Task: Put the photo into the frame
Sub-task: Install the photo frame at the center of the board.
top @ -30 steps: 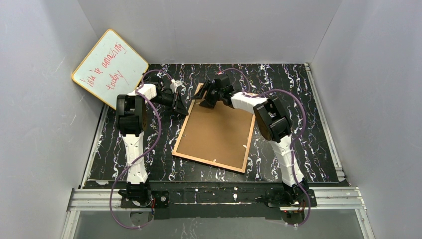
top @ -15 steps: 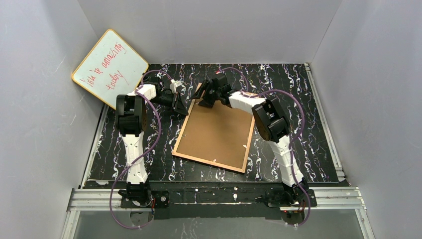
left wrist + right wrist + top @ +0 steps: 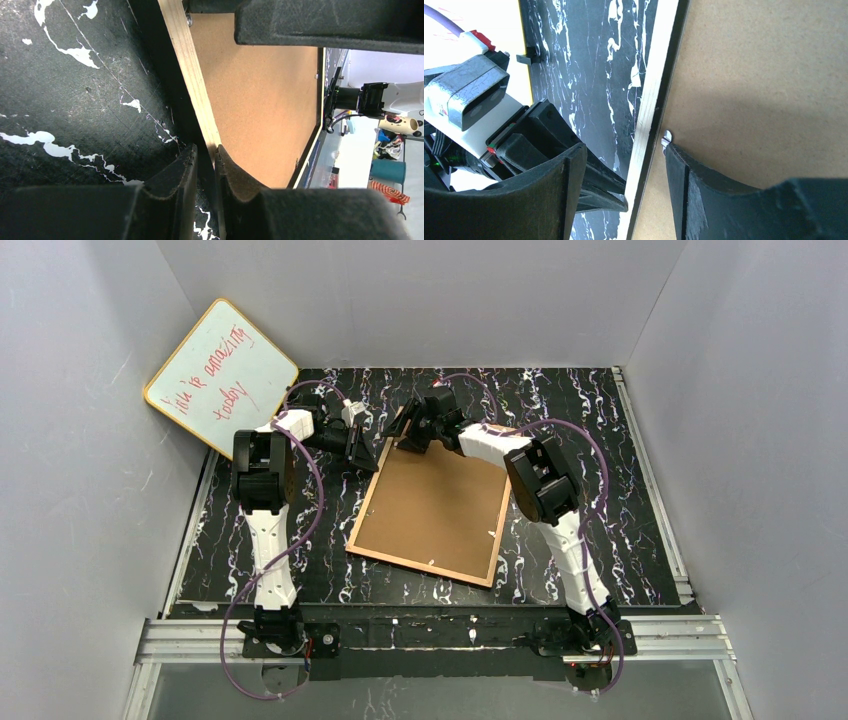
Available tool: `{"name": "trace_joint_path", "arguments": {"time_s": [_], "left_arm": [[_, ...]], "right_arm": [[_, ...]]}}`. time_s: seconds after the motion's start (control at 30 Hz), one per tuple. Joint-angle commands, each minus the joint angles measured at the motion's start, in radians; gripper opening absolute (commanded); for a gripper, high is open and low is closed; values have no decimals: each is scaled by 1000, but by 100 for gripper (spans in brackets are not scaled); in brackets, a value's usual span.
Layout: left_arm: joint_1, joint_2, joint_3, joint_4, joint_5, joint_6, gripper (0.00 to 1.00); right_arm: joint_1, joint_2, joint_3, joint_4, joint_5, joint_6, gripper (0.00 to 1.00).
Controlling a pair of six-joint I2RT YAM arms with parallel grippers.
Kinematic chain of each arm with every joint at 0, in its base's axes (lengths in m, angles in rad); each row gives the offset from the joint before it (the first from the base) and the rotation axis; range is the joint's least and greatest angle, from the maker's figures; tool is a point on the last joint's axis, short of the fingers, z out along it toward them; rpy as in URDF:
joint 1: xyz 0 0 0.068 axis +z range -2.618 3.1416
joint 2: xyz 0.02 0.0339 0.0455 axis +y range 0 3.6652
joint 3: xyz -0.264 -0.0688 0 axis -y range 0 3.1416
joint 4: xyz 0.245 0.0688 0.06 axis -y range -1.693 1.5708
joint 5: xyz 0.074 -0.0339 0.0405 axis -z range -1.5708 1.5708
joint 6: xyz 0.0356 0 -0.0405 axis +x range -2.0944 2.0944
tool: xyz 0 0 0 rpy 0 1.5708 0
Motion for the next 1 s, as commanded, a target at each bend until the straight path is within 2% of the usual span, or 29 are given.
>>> {"name": "trace_joint_path", "arguments": {"time_s": [0.0,0.1,0.4,0.97], "left_arm": [[-38,29,-60,-63,-136,68,15],[-38,29,-58,-63,-136,69,15],[-38,21,-67,-62,-135,74,15],[-42,3,-82,-65,-91,93,15]], "right_arm": [[-2,60,31,6,-22,-15,68],[-6,78,48,32,-99,-31,68],[-23,55,51,2,-113,-79,68],[-12,137,161,-57,-242,-70,66]]}}
